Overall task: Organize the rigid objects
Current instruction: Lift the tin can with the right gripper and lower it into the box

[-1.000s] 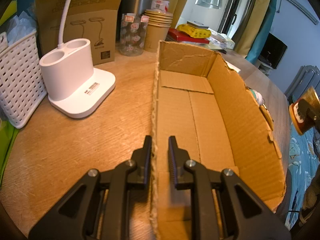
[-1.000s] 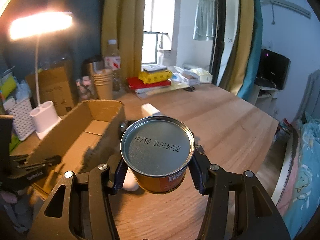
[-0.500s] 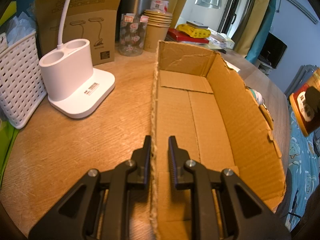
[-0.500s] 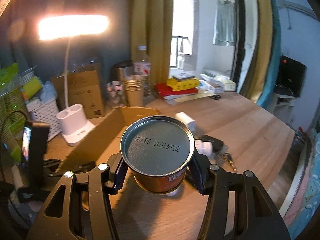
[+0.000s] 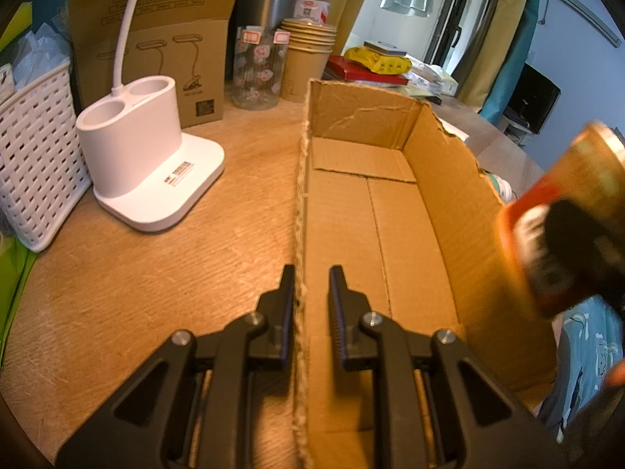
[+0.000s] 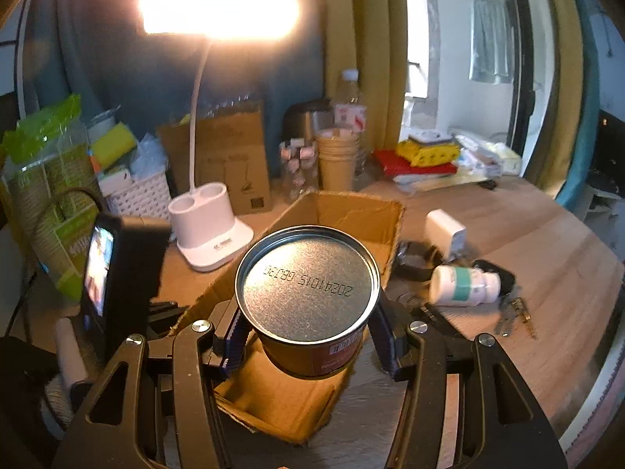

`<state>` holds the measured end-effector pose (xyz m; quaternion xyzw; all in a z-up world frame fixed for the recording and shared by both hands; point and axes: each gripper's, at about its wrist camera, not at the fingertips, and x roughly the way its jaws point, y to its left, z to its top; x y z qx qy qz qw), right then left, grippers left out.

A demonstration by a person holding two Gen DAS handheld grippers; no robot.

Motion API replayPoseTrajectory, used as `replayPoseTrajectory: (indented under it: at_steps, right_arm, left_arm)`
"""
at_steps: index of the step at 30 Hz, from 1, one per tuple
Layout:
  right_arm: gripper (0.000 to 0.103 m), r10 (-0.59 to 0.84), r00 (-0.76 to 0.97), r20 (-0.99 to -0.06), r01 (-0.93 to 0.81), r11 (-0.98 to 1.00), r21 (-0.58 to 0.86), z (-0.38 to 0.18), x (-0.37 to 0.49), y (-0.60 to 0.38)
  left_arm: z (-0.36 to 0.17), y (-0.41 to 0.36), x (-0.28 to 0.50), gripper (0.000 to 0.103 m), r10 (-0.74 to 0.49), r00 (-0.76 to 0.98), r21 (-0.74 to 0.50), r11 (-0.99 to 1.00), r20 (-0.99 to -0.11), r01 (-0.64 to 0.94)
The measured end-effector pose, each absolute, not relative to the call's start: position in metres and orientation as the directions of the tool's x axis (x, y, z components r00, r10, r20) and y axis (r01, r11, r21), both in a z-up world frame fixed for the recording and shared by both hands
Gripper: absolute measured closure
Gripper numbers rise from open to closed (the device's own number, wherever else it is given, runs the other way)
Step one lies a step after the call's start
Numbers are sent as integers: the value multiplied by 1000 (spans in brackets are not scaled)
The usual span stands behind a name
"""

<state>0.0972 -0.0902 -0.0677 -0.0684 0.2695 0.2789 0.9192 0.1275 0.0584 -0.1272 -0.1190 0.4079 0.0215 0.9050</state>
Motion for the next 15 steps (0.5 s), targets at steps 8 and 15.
replayPoseTrajectory:
  at_steps: [8,15]
  right_arm:
    - [46,479,661,-577,-551,832,59,-91,111,-88]
    - [46,488,647,-586,-552,830,83,-95,115,-91]
  left_arm:
    - [-127,58,127,86,-58,666,-198,971,-743,-136]
    - [-127,58,128,85,-57,666,-196,971,-744,-135]
